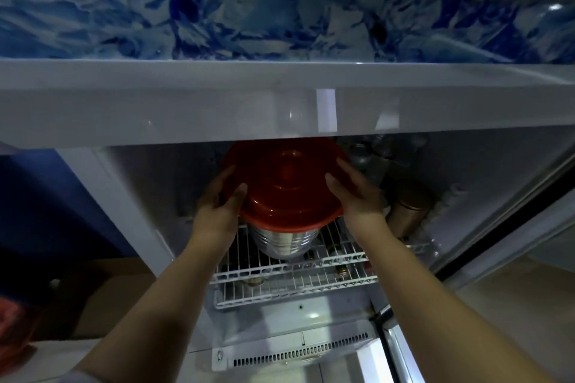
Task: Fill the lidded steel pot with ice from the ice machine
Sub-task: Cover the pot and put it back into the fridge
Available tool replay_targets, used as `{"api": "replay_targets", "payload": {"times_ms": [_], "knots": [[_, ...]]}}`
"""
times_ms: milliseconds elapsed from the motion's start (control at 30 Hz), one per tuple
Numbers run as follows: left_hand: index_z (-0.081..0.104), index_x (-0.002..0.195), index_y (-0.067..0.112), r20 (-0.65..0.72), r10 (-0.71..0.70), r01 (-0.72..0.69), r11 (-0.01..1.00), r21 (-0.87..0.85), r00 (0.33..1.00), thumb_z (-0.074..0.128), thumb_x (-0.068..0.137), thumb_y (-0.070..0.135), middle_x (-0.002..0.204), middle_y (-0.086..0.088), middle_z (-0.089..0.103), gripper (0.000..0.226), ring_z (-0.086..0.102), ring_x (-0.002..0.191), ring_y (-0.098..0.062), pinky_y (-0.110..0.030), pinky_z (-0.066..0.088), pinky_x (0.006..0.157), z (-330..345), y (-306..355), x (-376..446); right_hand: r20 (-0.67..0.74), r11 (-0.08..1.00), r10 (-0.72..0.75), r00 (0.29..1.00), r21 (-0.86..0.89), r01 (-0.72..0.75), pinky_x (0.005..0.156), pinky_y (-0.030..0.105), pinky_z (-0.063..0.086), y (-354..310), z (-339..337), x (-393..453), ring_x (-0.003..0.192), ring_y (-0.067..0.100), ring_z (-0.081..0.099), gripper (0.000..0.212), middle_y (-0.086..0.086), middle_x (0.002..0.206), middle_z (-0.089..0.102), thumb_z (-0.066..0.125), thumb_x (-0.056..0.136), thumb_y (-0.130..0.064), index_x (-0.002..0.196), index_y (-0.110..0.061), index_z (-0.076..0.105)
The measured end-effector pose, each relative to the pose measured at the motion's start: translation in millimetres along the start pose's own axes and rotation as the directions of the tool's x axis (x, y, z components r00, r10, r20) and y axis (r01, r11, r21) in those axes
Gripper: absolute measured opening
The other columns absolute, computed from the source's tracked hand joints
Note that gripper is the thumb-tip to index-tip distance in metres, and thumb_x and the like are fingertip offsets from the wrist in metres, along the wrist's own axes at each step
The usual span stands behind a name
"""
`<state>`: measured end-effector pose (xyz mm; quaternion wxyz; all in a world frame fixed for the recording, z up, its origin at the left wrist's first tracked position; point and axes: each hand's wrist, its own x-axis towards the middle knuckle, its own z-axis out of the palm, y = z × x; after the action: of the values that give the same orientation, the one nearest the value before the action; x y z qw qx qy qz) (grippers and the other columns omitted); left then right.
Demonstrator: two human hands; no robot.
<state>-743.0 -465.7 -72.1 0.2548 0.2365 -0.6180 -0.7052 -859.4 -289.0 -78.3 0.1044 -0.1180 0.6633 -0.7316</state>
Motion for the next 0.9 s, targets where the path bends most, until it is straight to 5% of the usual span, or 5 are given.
{"api": "replay_targets", "payload": {"times_ms": [267,367,500,733,900], "knots": [[0.054,0.105,0.045,-0.001,0.012,-0.012,1.0,0.027,1.0,0.058,0.09,0.016,0.128,0.001,0.054,0.033,0.055,0.114,-0.021,-0.033,0.049,0.088,5.3,-19.1,13.2,0.015,0.999,0.041,0.999,-0.028,-0.041,0.105,0.043,0.042,15.3,-1.9,11.2,0.123,0.019,0.051,0.041,-0.002,0.135,0.052,0.066,0.088,-0.022,0.122,-0.039,0.051],[0.058,0.102,0.05,-0.017,-0.013,0.014,0.999,0.03,1.0,0.06,0.089,0.017,0.124,0.002,0.056,0.036,0.057,0.113,-0.025,-0.05,0.048,0.094,5.1,-27.1,14.9,0.013,0.997,0.041,0.999,-0.063,-0.04,0.106,0.043,0.042,21.3,-1.8,10.4,0.124,0.019,0.05,0.036,-0.003,0.136,0.051,0.068,0.087,-0.027,0.114,-0.046,0.054],[0.06,0.096,0.058,-0.002,-0.029,0.029,0.998,0.057,1.0,0.064,0.086,0.022,0.123,0.005,0.057,0.037,0.058,0.113,-0.026,-0.052,0.048,0.093,4.4,-29.8,16.1,0.002,0.998,0.054,0.999,-0.027,-0.054,0.106,0.045,0.041,26.9,-3.2,9.9,0.125,0.021,0.051,0.033,0.002,0.138,0.051,0.069,0.085,-0.027,0.106,-0.05,0.057],[0.057,0.104,0.05,-0.009,-0.045,0.045,0.997,0.062,0.999,0.062,0.088,0.022,0.125,0.006,0.056,0.032,0.056,0.114,-0.018,-0.036,0.046,0.096,7.9,-32.1,20.0,0.024,0.991,0.136,0.99,0.01,-0.136,0.105,0.042,0.043,18.2,-6.5,12.8,0.122,0.021,0.051,0.048,0.0,0.134,0.051,0.064,0.089,-0.018,0.134,-0.025,0.049],[0.057,0.117,0.038,-0.011,-0.072,0.073,0.991,0.108,0.997,0.061,0.089,0.021,0.122,0.002,0.059,0.033,0.058,0.108,-0.017,-0.024,0.047,0.077,4.5,-28.1,25.0,-0.034,0.977,0.131,0.991,-0.164,-0.135,0.101,0.041,0.046,4.3,-7.1,12.2,0.116,0.02,0.056,0.047,0.001,0.132,0.056,0.065,0.088,-0.03,0.133,-0.023,0.053]]}}
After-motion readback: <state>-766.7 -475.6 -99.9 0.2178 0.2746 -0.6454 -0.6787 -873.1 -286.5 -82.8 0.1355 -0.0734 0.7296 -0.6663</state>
